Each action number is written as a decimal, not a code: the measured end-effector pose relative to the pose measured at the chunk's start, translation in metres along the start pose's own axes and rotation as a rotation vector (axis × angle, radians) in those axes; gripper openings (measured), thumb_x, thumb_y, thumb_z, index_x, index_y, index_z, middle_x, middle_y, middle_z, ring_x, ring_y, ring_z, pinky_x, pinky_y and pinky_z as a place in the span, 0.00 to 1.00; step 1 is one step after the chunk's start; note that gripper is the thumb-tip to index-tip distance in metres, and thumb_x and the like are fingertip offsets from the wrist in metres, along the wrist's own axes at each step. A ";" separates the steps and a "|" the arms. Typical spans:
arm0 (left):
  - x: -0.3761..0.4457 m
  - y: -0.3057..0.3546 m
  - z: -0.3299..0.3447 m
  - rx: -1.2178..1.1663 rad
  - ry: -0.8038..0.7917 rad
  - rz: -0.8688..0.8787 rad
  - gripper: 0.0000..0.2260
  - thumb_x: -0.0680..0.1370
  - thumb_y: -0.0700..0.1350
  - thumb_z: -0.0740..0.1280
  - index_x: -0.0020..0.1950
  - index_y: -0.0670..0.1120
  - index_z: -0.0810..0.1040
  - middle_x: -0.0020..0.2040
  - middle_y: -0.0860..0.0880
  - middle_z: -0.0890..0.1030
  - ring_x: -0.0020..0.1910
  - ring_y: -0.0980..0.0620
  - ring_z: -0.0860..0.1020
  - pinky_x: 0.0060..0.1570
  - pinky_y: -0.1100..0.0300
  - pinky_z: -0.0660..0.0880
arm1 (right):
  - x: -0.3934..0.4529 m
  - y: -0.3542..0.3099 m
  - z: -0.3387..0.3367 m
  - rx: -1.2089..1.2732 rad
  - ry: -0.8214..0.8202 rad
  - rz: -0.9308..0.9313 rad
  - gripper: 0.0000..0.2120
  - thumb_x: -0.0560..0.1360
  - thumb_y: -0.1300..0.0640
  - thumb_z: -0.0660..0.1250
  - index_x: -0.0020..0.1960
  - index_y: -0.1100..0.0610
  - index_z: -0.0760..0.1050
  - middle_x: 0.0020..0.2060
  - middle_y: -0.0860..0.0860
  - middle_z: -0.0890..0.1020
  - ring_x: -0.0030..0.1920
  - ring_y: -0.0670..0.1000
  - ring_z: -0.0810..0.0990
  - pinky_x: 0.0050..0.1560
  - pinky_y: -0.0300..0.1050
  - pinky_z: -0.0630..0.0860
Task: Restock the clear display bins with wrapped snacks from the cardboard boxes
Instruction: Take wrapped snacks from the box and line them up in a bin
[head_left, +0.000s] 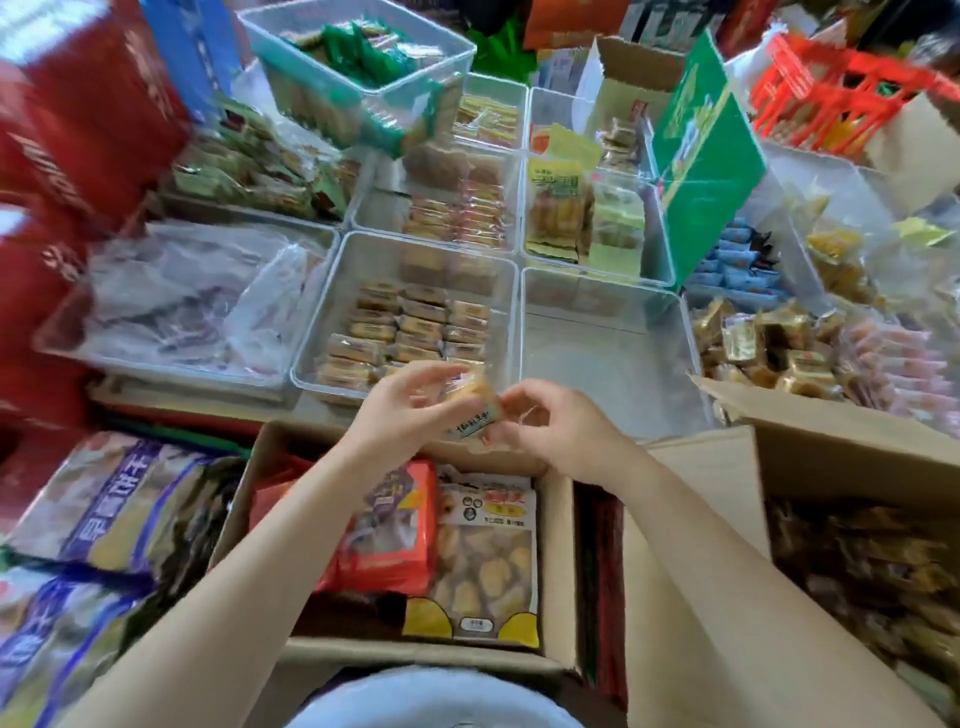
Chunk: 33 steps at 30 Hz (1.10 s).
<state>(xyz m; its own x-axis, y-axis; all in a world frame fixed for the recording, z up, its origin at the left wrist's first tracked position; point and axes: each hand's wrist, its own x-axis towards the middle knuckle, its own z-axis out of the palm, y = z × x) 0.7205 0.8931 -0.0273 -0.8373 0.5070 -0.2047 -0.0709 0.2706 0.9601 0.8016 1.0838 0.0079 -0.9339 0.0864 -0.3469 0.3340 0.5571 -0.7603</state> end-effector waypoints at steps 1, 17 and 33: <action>0.010 -0.012 -0.017 0.088 0.019 0.018 0.25 0.63 0.69 0.72 0.58 0.63 0.81 0.61 0.56 0.80 0.60 0.56 0.79 0.62 0.54 0.76 | 0.016 -0.005 0.006 -0.023 0.036 0.004 0.12 0.72 0.50 0.76 0.53 0.48 0.79 0.45 0.46 0.83 0.41 0.45 0.79 0.45 0.43 0.77; 0.069 -0.161 -0.107 1.056 0.126 0.022 0.40 0.79 0.71 0.43 0.82 0.47 0.46 0.81 0.45 0.36 0.79 0.49 0.31 0.73 0.55 0.27 | 0.212 -0.004 0.105 -0.837 0.037 0.082 0.16 0.80 0.65 0.60 0.65 0.54 0.67 0.51 0.55 0.77 0.47 0.60 0.78 0.41 0.49 0.74; 0.069 -0.146 -0.108 1.118 0.021 -0.099 0.41 0.78 0.72 0.39 0.83 0.47 0.43 0.80 0.46 0.30 0.78 0.48 0.28 0.76 0.50 0.33 | 0.193 -0.007 0.110 -0.833 -0.198 0.089 0.29 0.82 0.37 0.50 0.81 0.42 0.50 0.79 0.54 0.57 0.78 0.58 0.56 0.75 0.61 0.57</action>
<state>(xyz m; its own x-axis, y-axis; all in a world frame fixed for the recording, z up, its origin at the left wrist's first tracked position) 0.6144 0.7998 -0.1604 -0.8647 0.4316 -0.2571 0.3800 0.8967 0.2270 0.6325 1.0057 -0.1139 -0.8435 0.0565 -0.5342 0.1302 0.9863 -0.1012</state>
